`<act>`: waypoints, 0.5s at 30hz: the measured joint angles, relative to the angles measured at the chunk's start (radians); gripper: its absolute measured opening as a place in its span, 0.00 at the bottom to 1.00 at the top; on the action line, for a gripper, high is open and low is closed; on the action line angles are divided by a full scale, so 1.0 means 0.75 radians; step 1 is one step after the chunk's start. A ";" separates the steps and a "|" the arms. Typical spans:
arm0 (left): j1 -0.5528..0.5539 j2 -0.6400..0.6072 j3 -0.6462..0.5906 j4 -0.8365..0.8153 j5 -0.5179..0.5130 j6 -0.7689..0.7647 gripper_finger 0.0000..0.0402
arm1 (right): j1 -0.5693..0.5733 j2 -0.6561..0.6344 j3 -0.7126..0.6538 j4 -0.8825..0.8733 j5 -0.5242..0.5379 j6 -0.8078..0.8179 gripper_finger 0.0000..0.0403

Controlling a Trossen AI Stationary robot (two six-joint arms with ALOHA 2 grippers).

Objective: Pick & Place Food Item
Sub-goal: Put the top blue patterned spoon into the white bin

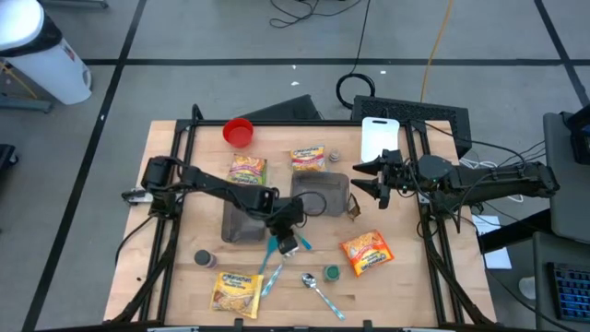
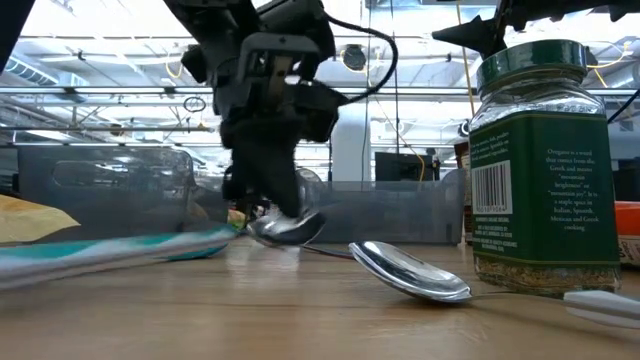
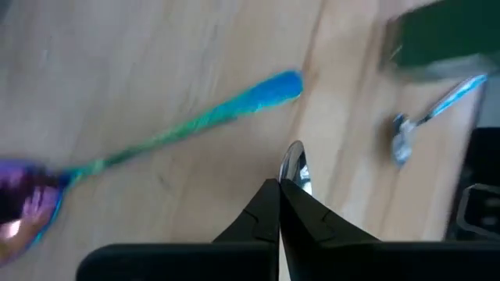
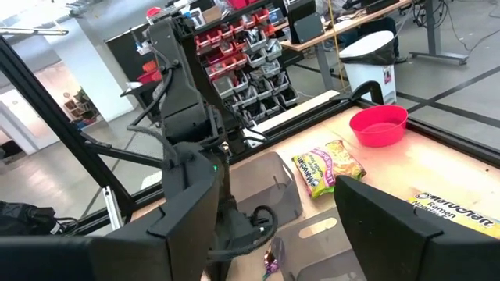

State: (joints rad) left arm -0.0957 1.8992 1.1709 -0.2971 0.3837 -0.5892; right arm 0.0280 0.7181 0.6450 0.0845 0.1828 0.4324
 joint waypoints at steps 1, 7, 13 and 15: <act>0.005 -0.015 0.000 0.013 0.003 -0.012 0.01 | 0.000 0.000 0.000 0.000 0.000 0.000 0.62; 0.037 -0.146 0.001 0.125 -0.022 -0.044 0.00 | 0.001 0.000 0.000 -0.019 -0.001 0.035 0.62; 0.081 -0.361 0.002 0.161 -0.202 -0.041 0.00 | 0.001 0.001 0.000 -0.025 -0.004 0.086 0.62; 0.101 -0.426 0.015 0.161 -0.269 -0.034 0.00 | 0.000 0.012 0.000 -0.018 -0.004 0.118 0.62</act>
State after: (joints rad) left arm -0.0196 1.5795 1.1825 -0.1764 0.1818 -0.6149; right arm 0.0283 0.7268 0.6449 0.0710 0.1801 0.5212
